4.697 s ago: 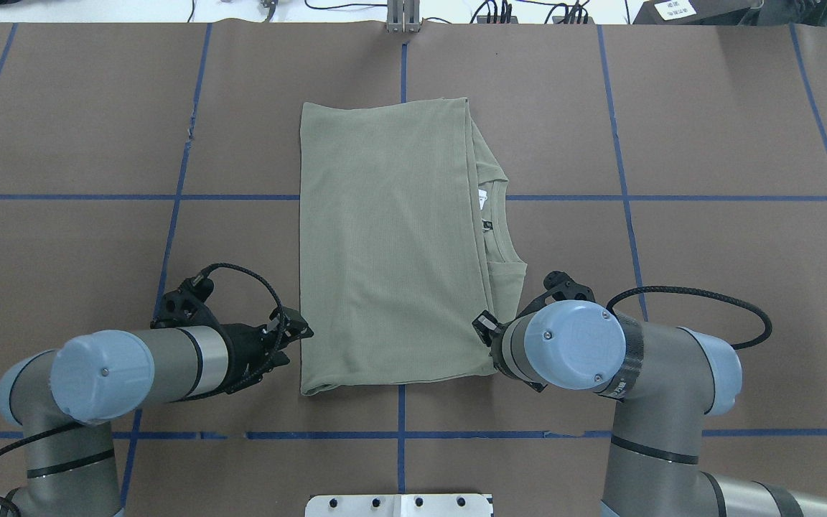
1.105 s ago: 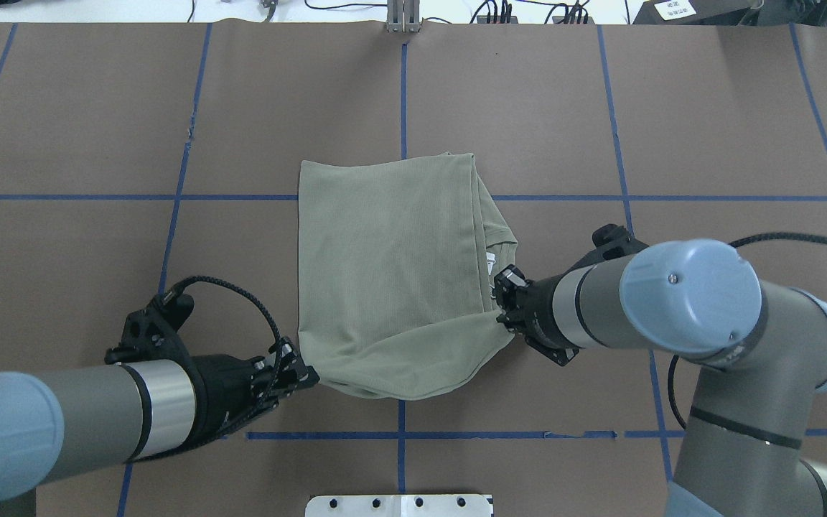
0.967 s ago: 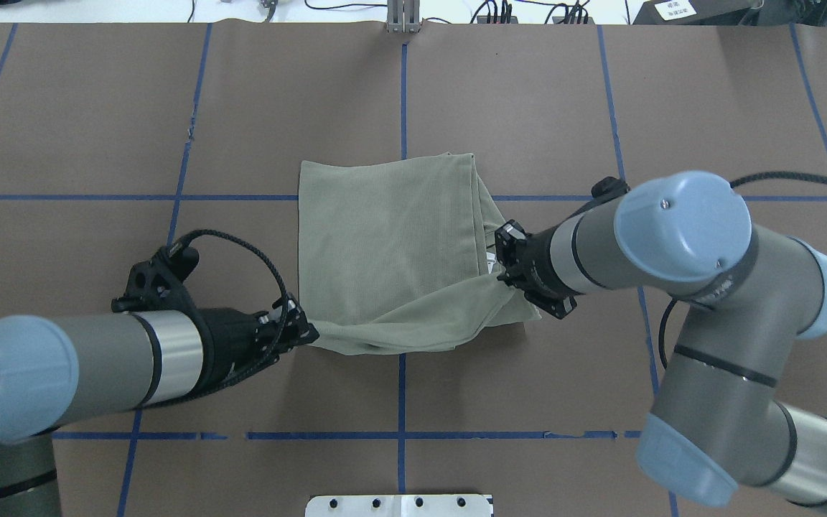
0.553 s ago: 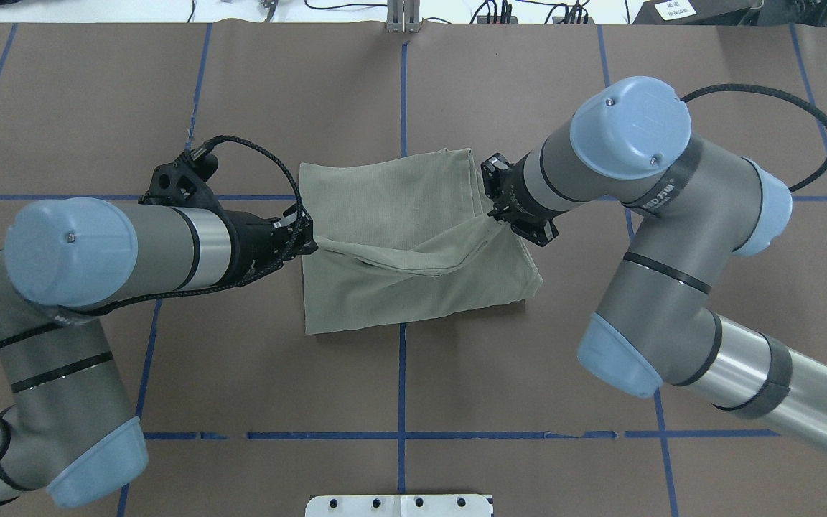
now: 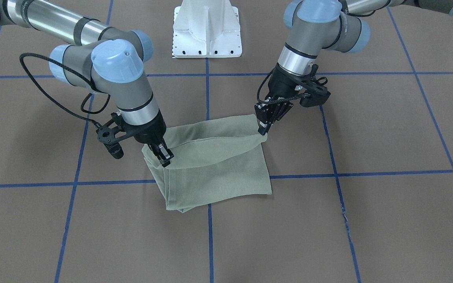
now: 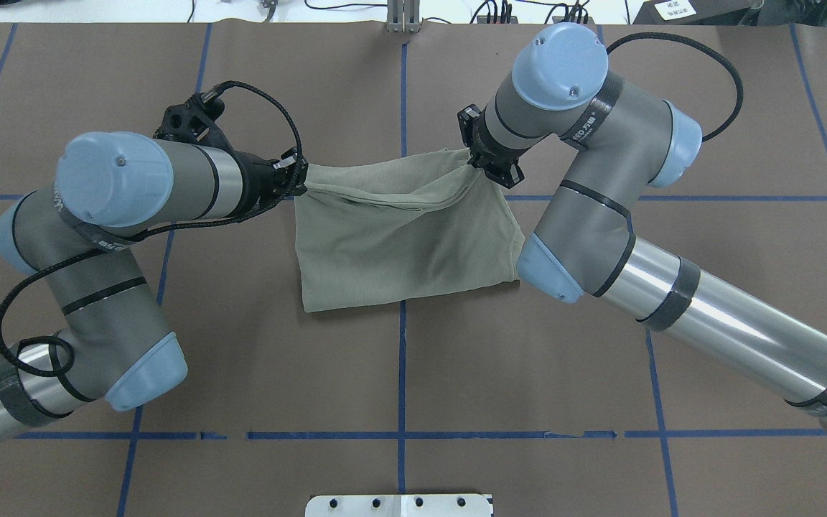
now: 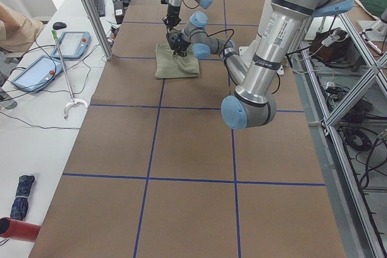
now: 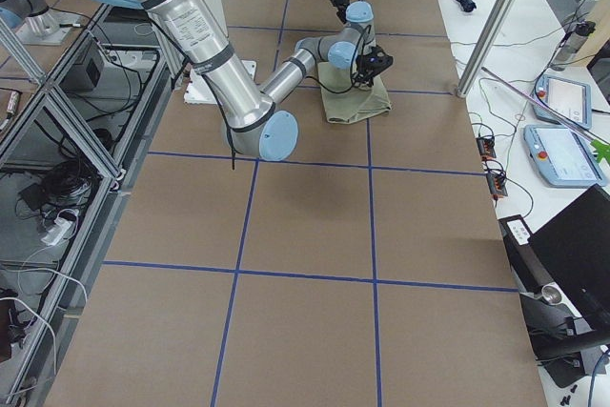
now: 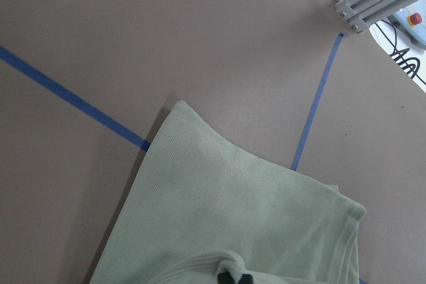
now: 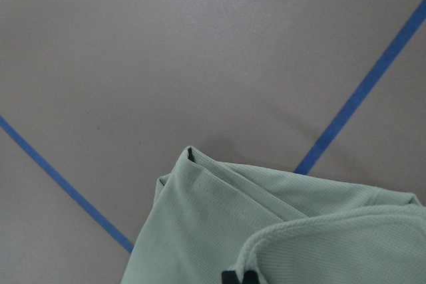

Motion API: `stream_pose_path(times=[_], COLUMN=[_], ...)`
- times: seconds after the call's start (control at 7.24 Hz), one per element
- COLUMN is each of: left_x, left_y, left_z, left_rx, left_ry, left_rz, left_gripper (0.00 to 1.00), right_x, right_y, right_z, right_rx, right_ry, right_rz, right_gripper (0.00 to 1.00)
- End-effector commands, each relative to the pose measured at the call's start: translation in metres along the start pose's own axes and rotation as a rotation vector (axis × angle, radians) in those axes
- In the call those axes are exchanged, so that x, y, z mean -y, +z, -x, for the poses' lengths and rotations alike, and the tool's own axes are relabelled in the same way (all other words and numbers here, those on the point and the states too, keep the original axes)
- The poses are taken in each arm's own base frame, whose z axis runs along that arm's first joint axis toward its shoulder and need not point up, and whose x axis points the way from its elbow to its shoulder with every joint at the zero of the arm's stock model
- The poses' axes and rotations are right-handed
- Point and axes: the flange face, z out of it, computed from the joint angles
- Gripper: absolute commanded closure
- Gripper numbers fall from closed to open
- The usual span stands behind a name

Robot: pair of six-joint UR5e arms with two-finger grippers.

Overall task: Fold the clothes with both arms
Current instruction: 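Lift the near edge with both grippers and fold it away from the robot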

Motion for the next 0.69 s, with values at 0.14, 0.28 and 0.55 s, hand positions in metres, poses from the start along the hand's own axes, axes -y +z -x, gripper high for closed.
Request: stream_pose_path(times=[0.14, 0.28, 0.55], left_x=[0.032, 0.038, 0.080], left_y=[0.037, 0.054, 0.109], left_z=[0.009, 0.015, 0.018], left_rx=[0.002, -0.007, 0.027], left_ry=[0.032, 0.035, 0.130], left_rz=[-0.037, -0.039, -0.086], left_gripper=[1.00, 1.00, 0.79], right_x=[0.006, 0.020, 0.048], right_y=[0.029, 0.047, 0.077], right_z=[0.021, 0.020, 0.028], right_rx=[-0.013, -0.002, -0.015], right_ry=[-0.006, -0.025, -0.212], right_rz=[-0.007, -0.006, -0.028], right_gripper=[1.00, 0.98, 0.00])
